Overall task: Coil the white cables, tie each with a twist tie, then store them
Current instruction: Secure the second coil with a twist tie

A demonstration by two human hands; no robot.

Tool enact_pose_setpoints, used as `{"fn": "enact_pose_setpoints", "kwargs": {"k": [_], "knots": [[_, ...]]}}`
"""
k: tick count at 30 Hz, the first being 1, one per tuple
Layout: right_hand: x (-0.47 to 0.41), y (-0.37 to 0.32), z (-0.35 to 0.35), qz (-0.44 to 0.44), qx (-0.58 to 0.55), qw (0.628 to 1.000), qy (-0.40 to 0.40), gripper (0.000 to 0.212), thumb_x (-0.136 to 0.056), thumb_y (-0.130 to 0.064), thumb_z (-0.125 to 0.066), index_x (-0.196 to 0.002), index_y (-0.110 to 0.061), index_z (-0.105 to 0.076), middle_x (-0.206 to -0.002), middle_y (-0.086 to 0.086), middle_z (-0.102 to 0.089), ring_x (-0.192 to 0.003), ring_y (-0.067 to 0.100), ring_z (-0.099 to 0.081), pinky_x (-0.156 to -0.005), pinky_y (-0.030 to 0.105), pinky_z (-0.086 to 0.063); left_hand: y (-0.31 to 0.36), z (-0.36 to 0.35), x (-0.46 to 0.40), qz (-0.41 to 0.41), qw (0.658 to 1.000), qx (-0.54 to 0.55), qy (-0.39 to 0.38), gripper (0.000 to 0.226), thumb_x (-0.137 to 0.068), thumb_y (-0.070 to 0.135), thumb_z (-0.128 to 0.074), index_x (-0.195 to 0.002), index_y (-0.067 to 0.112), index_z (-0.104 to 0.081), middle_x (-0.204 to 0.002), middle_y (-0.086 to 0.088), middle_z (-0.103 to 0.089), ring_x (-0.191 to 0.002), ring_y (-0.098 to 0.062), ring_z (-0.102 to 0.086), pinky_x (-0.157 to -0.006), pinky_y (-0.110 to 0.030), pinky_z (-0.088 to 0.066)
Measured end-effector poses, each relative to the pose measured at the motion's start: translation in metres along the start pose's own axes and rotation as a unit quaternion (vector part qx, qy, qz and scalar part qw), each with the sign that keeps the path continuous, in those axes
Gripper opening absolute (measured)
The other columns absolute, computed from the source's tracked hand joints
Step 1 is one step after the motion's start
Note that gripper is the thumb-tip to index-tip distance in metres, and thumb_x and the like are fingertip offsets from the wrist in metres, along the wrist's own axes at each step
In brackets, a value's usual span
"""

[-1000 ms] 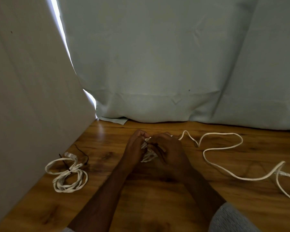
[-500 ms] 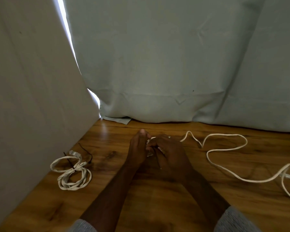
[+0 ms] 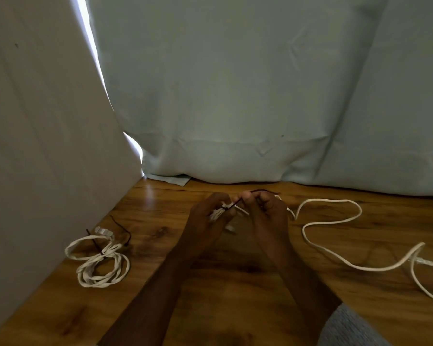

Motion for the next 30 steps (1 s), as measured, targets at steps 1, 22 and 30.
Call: {"fn": "enact_pose_setpoints", "kwargs": {"k": [1, 22, 30], "knots": [[0.0, -0.001, -0.001, 0.0, -0.006, 1.0, -0.002, 0.023, -0.101, -0.013, -0.057, -0.084, -0.011, -0.073, -0.085, 0.005, -0.076, -0.085, 0.02, -0.073, -0.076, 0.027, -0.056, 0.0, 0.002, 0.0, -0.007, 1.0, -0.005, 0.01, 0.015, -0.094, 0.03, -0.065, -0.102, 0.018, -0.061, -0.089, 0.007, -0.062, -0.077, -0.017, -0.063, -0.062, -0.043, -0.052], [0.007, 0.011, -0.013, -0.03, -0.036, 0.999, -0.002, 0.032, -0.106, -0.022, -0.046, -0.089, -0.007, -0.068, -0.086, 0.011, -0.073, -0.075, 0.019, -0.067, -0.063, 0.027, -0.048, -0.001, 0.009, -0.001, -0.045, 0.988, -0.146, 0.019, 0.01, -0.096, 0.016, -0.063, -0.103, 0.019, -0.07, -0.123, -0.006, -0.051, -0.108, -0.007, -0.053, -0.084, -0.026, -0.048], [0.007, 0.01, -0.014, 0.0, 0.003, 1.0, 0.004, 0.033, -0.107, -0.018, -0.045, -0.084, -0.005, -0.065, -0.078, 0.006, -0.069, -0.071, 0.016, -0.063, -0.067, 0.029, -0.05, 0.018, 0.004, 0.004, -0.126, 0.948, -0.289, 0.048, 0.01, -0.09, 0.016, -0.061, -0.093, 0.019, -0.07, -0.096, 0.007, -0.066, -0.095, -0.014, -0.06, -0.086, -0.034, -0.035]]}}
Point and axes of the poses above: each hand's wrist, its own x-axis away from the middle knuckle, its own z-axis out of the back of the hand, y = z × x, the point moved 6 cm from there along -x, towards the middle knuckle
